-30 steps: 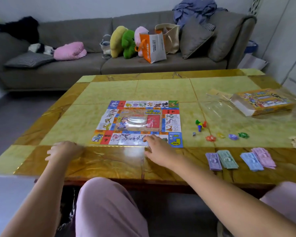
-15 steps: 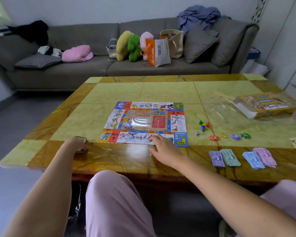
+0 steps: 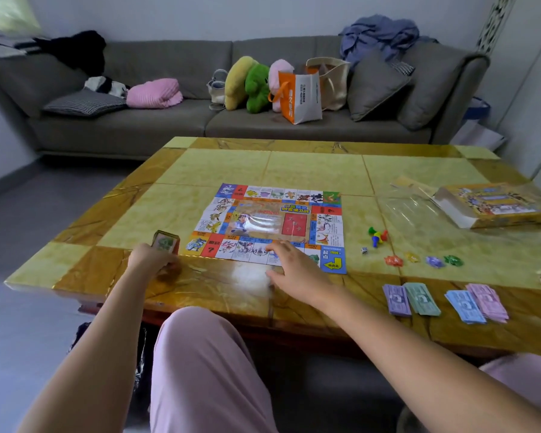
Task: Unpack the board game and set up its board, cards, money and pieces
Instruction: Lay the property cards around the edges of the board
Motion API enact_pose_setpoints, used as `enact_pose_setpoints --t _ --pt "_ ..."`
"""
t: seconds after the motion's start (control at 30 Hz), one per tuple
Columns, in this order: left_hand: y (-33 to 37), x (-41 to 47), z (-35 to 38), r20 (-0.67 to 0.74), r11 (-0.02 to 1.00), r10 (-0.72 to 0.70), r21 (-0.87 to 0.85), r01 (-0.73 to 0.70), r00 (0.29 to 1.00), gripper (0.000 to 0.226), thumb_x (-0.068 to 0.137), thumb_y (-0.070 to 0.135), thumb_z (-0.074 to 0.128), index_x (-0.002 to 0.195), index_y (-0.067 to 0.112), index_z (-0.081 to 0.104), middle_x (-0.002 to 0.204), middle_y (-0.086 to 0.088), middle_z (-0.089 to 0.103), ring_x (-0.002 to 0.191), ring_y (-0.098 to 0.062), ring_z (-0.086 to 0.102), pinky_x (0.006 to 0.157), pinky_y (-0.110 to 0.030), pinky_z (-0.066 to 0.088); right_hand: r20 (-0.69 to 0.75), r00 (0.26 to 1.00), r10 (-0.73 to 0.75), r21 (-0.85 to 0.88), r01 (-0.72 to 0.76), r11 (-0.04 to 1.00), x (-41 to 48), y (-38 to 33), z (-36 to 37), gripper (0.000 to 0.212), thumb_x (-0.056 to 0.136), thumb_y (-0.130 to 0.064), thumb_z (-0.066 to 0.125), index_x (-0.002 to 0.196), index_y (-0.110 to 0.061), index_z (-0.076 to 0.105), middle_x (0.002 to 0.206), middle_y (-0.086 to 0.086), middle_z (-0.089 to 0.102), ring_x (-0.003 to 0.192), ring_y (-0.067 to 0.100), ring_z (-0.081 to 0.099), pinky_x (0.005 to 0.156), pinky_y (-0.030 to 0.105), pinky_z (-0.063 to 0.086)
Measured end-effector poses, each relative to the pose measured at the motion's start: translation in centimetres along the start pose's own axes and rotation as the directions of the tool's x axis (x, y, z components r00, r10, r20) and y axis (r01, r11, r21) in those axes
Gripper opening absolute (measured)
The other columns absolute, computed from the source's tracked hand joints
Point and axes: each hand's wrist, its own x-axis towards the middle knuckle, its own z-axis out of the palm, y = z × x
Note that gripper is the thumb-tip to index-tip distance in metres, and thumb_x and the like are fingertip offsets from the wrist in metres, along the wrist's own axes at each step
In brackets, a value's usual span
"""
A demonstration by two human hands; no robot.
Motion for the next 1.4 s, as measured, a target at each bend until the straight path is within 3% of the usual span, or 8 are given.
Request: enact_pose_setpoints --t 0.13,0.3,0.6,0.87,1.0,1.13,1.23,1.4 --pt "2.6 -3.1 1.3 0.140 0.955 0.088 -0.292 -0.044 0.986 0.031 0.074 0.022 0.081 0.088 0.002 0.062 0.068 -0.005 0.066 0.053 -0.013 0.060 0.040 -0.016 0.049 -0.011 0.994 -0.113 0.045 0.113 0.993 1.1 -0.3 -1.1 0.079 0.086 -0.035 0.067 0.149 -0.025 0.020 0.153 -0.001 0.027 0.138 0.017 0.031 0.109 0.032 0.031" --pt "6.7 -7.8 5.5 0.334 0.882 0.353 -0.430 -0.192 0.874 0.019 0.097 0.025 0.053 0.098 0.008 0.063 0.070 0.001 0.073 0.061 -0.014 0.070 0.060 -0.023 0.055 -0.016 0.983 -0.182 -0.019 0.182 0.983 2.5 -0.9 -2.1 0.108 0.075 -0.047 0.074 0.152 -0.031 0.000 0.158 0.000 0.010 0.146 0.019 0.005 0.116 0.040 0.023" --pt "10.5 -10.2 8.8 0.464 0.844 0.454 -0.497 -0.201 0.760 0.040 0.076 0.028 0.066 0.102 -0.002 0.065 0.093 -0.018 0.072 0.089 -0.029 0.071 0.086 -0.040 0.056 -0.065 0.980 -0.188 -0.141 0.178 0.974 3.5 1.0 -5.3 0.104 0.073 -0.041 0.078 0.151 -0.024 0.011 0.150 0.000 0.021 0.138 0.018 0.020 0.104 0.034 0.036" --pt "12.6 -9.1 10.3 0.698 0.804 0.466 -0.590 0.068 0.543 0.020 0.091 -0.007 0.041 0.089 0.001 0.060 0.066 -0.004 0.064 0.060 -0.010 0.062 0.051 -0.021 0.048 -0.182 0.950 -0.255 -0.048 0.250 0.967 4.6 2.8 -5.4 0.073 0.068 -0.032 0.081 0.134 -0.030 0.049 0.118 -0.002 0.048 0.103 0.021 0.053 0.086 0.036 0.048" --pt "12.2 -8.2 11.1 0.740 0.771 0.468 -0.609 0.187 0.483 0.017 0.090 -0.004 0.047 0.099 0.001 0.061 0.077 -0.010 0.067 0.072 -0.017 0.067 0.056 -0.026 0.053 -0.201 0.922 -0.330 0.012 0.339 0.941 4.9 4.7 -4.5 0.071 0.069 -0.049 0.075 0.133 -0.032 0.048 0.122 -0.007 0.050 0.112 0.016 0.053 0.105 0.034 0.039" --pt "11.5 -7.3 11.9 0.721 0.683 0.500 -0.669 0.293 0.481 0.023 0.083 0.008 0.054 0.098 0.000 0.069 0.091 -0.018 0.070 0.081 -0.026 0.070 0.071 -0.034 0.058 -0.314 0.949 -0.021 0.433 0.163 0.886 3.8 5.4 -4.6 0.062 0.072 -0.050 0.074 0.129 -0.029 0.056 0.121 -0.018 0.056 0.115 -0.003 0.052 0.097 0.014 0.041" --pt "11.3 -7.2 12.2 0.668 0.690 0.525 -0.697 0.195 0.528 0.020 0.081 0.006 0.061 0.100 0.002 0.066 0.089 -0.015 0.070 0.079 -0.024 0.069 0.075 -0.035 0.058 -0.260 0.900 0.350 0.773 -0.023 0.634 4.3 5.7 -5.4 0.034 0.069 -0.041 0.073 0.096 -0.021 0.072 0.083 -0.004 0.072 0.079 0.009 0.068 0.077 0.031 0.057" --pt "11.1 -7.5 12.3 0.552 0.717 0.572 -0.696 -0.043 0.607 0.020 0.075 0.008 0.069 0.090 0.018 0.075 0.089 -0.011 0.073 0.083 -0.024 0.070 0.074 -0.031 0.056 -0.038 0.950 0.311 0.795 -0.160 0.585 5.4 5.5 -6.0 0.040 0.053 -0.045 0.079 0.078 -0.015 0.068 0.068 0.003 0.069 0.057 0.010 0.061 0.055 0.022 0.050"
